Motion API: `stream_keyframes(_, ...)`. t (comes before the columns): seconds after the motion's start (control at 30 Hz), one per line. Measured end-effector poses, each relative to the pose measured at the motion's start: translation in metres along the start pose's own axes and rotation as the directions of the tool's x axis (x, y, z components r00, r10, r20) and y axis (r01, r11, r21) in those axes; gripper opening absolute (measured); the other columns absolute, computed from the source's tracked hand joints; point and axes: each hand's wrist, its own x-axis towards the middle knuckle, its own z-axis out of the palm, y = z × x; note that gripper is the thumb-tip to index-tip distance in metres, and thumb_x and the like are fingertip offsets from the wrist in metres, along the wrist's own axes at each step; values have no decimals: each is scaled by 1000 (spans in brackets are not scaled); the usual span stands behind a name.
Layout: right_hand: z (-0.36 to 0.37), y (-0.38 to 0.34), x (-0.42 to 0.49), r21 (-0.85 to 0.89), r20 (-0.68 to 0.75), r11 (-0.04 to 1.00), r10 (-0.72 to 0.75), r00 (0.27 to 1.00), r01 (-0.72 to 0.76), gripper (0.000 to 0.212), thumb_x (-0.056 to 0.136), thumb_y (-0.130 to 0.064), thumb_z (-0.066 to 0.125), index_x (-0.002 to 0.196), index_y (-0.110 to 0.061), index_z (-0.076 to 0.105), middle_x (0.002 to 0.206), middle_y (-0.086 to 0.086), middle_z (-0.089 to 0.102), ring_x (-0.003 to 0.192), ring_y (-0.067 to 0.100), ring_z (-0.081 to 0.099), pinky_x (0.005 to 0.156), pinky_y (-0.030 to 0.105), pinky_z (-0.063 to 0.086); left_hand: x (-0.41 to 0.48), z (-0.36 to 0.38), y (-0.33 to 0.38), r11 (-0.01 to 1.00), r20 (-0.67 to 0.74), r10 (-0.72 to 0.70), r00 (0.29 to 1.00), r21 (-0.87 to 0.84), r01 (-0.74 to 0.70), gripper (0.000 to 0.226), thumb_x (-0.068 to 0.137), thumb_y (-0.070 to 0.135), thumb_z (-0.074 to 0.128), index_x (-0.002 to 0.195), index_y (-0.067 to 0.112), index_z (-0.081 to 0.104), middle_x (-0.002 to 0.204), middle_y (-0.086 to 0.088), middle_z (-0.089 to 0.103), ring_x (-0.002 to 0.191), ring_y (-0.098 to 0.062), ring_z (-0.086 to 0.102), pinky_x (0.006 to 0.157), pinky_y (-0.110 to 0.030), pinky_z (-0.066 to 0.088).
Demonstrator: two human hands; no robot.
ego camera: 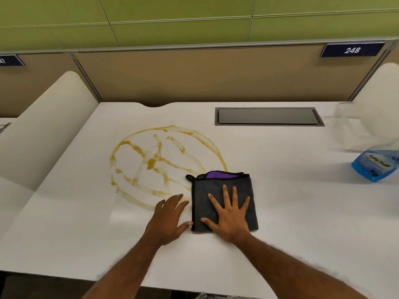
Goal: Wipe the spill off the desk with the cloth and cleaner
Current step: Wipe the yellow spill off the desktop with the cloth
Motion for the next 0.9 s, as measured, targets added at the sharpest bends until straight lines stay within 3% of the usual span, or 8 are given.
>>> stream_keyframes(0.07, -3, -3, 9, -6, -10, 1000, 29, 1000, -29, 89, 74, -91, 12, 149, -46, -5, 161, 10, -19, 144, 41, -25, 103, 76, -16, -1, 0, -12, 1000, 4, -3, 1000, 5, 3, 74, 88, 71, 29, 146, 26, 36, 160, 1, 25, 148, -19, 22, 117, -43, 19)
stream_keyframes(0.27, -23, -31, 59, 19, 80, 982, 188, 979, -190, 93, 71, -90, 24, 147, -50, -11, 160, 13, -23, 141, 47, -27, 96, 78, -18, -4, -2, -51, 1000, -48, 6, 999, 30, -4, 67, 91, 69, 28, 137, 24, 46, 149, -5, 45, 135, -25, 45, 105, -48, 39)
stream_keyframes(0.53, -8, -36, 31, -47, 74, 995, 97, 993, -94, 87, 73, -86, 25, 145, -53, -11, 160, 11, -26, 141, 43, -32, 103, 77, -12, -26, 7, -115, 999, -114, -46, 992, 2, 47, 68, 92, 66, 31, 143, 23, 42, 156, -1, 33, 143, -20, 32, 113, -42, 24)
stream_keyframes(0.73, -16, -68, 74, 96, 2, 956, 279, 960, -278, 90, 68, -94, 16, 146, -49, 15, 162, 14, -10, 144, 47, -20, 101, 78, -14, -26, 7, -131, 1000, -134, -13, 991, -22, 10, 68, 92, 64, 33, 145, 22, 41, 159, -1, 29, 145, -18, 28, 115, -42, 21)
stream_keyframes(0.8, -13, -83, 79, 54, -2, 958, 281, 960, -281, 89, 71, -92, 14, 148, -48, 11, 162, 16, -11, 143, 49, -20, 102, 78, -12, -26, 6, -133, 1000, -138, 9, 990, -16, -12, 67, 92, 63, 36, 145, 22, 41, 159, -1, 29, 145, -19, 28, 115, -43, 22)
stream_keyframes(0.9, -3, -90, 66, -17, 5, 985, 173, 985, -173, 86, 74, -90, 11, 149, -49, 0, 162, 13, -16, 144, 45, -23, 103, 77, -11, -29, 6, -144, 999, -123, 50, 991, -1, -51, 67, 92, 64, 37, 145, 22, 41, 159, -1, 29, 145, -20, 29, 116, -43, 22)
